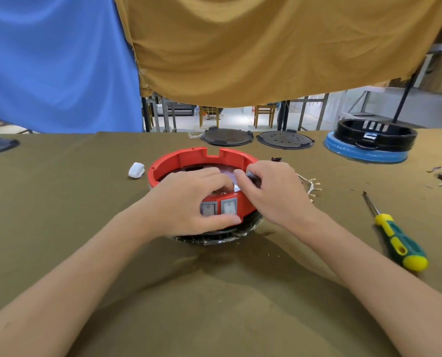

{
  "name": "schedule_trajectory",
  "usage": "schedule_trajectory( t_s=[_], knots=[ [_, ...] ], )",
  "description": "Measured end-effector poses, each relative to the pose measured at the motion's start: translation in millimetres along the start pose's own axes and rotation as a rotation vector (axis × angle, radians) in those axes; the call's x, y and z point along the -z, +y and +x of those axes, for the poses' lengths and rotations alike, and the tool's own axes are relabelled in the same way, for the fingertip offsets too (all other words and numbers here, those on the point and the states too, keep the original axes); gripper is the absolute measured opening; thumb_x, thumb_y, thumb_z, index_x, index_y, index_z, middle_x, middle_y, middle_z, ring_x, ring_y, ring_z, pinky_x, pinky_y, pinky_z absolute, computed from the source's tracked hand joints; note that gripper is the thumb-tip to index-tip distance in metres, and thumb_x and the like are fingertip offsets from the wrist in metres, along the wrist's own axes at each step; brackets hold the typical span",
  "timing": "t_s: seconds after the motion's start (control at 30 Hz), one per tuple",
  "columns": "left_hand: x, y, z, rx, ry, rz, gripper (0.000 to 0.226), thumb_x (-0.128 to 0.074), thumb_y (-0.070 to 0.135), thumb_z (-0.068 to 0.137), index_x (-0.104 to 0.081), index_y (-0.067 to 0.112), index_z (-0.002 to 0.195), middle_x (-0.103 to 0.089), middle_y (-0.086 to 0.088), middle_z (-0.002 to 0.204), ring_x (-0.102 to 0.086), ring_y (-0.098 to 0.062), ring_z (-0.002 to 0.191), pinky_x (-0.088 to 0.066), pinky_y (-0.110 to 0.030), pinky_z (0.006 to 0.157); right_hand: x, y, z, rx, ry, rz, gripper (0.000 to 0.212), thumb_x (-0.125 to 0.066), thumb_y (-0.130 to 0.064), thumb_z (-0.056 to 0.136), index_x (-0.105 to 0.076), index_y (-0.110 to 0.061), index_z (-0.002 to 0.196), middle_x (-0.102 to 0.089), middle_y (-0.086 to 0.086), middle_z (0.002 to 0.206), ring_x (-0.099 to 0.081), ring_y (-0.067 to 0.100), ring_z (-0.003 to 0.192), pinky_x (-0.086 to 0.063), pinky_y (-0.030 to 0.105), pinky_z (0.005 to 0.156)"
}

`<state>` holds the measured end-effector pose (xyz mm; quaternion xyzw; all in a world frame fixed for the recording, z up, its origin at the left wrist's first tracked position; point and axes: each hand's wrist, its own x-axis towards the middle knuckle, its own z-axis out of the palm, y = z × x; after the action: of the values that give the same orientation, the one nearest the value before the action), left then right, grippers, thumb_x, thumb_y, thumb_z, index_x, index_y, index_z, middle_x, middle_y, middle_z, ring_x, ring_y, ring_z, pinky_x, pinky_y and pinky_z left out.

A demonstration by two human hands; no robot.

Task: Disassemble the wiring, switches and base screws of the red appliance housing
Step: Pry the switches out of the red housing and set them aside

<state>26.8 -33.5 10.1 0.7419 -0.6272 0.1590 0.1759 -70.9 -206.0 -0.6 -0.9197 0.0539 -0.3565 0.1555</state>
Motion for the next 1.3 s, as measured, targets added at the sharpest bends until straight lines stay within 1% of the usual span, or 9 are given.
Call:
schedule_trajectory(
  t_s=[0.1, 0.2, 0.33, 0.43, 0.5, 0.7, 1.03, 1.13, 1.3],
  knots=[
    [-8, 2, 0, -0.004, 0.039, 0.096, 0.058, -0.045, 0.075, 0.082, -0.063, 0.025, 0.106, -0.064, 0.014, 0.092, -0.061, -0.009, 0.079, -0.053, -0.034, 0.064, 6, 4, 3, -0.050, 0.101, 0.197, 0.047, -0.055, -0.027, 0.101, -0.057, 0.002, 0.064, -0.056, 0.014, 0.058, -0.049, 0.025, 0.057, -0.040, 0.038, 0.060],
    [-13, 3, 0, 0.006, 0.092, 0.112, 0.051, -0.047, 0.070, 0.084, -0.064, 0.025, 0.103, -0.065, 0.014, 0.087, -0.061, -0.010, 0.074, -0.052, -0.037, 0.060, 13, 3, 5, -0.123, 0.182, 0.434, 0.037, -0.050, -0.027, 0.104, -0.070, -0.003, 0.083, -0.060, 0.005, 0.066, -0.054, 0.019, 0.065, -0.044, 0.037, 0.066],
    [-14, 3, 0, 0.002, 0.104, 0.076, 0.051, -0.048, 0.069, 0.084, -0.066, 0.026, 0.103, -0.067, 0.014, 0.088, -0.063, -0.010, 0.077, -0.052, -0.039, 0.061, 19, 0, 7, -0.234, 0.287, 0.839, 0.045, -0.039, -0.029, 0.108, -0.068, -0.002, 0.088, -0.052, 0.004, 0.069, -0.051, 0.012, 0.063, -0.044, 0.024, 0.061],
    [-14, 2, -1, 0.011, 0.109, 0.051, 0.053, -0.049, 0.071, 0.083, -0.067, 0.026, 0.104, -0.068, 0.014, 0.089, -0.063, -0.009, 0.079, -0.053, -0.039, 0.062, 20, -2, 8, -0.300, 0.319, 0.953, 0.052, -0.033, -0.036, 0.109, -0.060, -0.004, 0.077, -0.048, 0.003, 0.060, -0.047, 0.009, 0.049, -0.041, 0.019, 0.050],
    [-13, 3, -2, 0.010, 0.111, 0.056, 0.057, -0.048, 0.073, 0.082, -0.068, 0.025, 0.105, -0.068, 0.014, 0.089, -0.064, -0.010, 0.081, -0.053, -0.040, 0.063, 20, -3, 6, -0.323, 0.283, 1.002, 0.054, -0.032, -0.039, 0.109, -0.054, -0.006, 0.073, -0.048, 0.003, 0.051, -0.047, 0.011, 0.039, -0.040, 0.021, 0.040],
    [-15, 5, -3, 0.011, 0.153, 0.066, 0.058, -0.047, 0.070, 0.084, -0.071, 0.021, 0.103, -0.070, 0.010, 0.087, -0.065, -0.014, 0.081, -0.053, -0.041, 0.064, 11, -6, 1, -0.252, 0.160, 1.048, 0.052, -0.031, -0.040, 0.108, -0.056, -0.008, 0.076, -0.066, 0.004, 0.061, -0.060, 0.014, 0.041, -0.050, 0.024, 0.041],
    [-17, 6, -2, 0.034, 0.180, 0.038, 0.055, -0.049, 0.070, 0.083, -0.072, 0.021, 0.096, -0.070, 0.009, 0.080, -0.065, -0.013, 0.075, -0.053, -0.041, 0.060, 5, -6, 0, -0.169, 0.127, 0.984, 0.042, -0.036, -0.033, 0.107, -0.056, -0.010, 0.079, -0.065, 0.005, 0.064, -0.061, 0.017, 0.046, -0.052, 0.027, 0.044],
    [-17, 6, -2, 0.044, 0.185, 0.034, 0.057, -0.048, 0.071, 0.082, -0.072, 0.021, 0.095, -0.070, 0.009, 0.079, -0.065, -0.013, 0.074, -0.053, -0.042, 0.061, 7, -8, 0, -0.096, 0.119, 0.909, 0.041, -0.038, -0.033, 0.107, -0.056, -0.007, 0.080, -0.063, 0.010, 0.067, -0.059, 0.022, 0.047, -0.049, 0.029, 0.046],
    [-17, 8, -2, 0.054, 0.205, 0.022, 0.059, -0.049, 0.073, 0.079, -0.073, 0.022, 0.098, -0.071, 0.009, 0.079, -0.066, -0.014, 0.073, -0.054, -0.040, 0.062, 11, -12, 1, 0.029, 0.068, 0.734, 0.039, -0.042, -0.033, 0.106, -0.054, -0.002, 0.085, -0.061, 0.012, 0.067, -0.059, 0.019, 0.048, -0.047, 0.023, 0.047]
  ],
)
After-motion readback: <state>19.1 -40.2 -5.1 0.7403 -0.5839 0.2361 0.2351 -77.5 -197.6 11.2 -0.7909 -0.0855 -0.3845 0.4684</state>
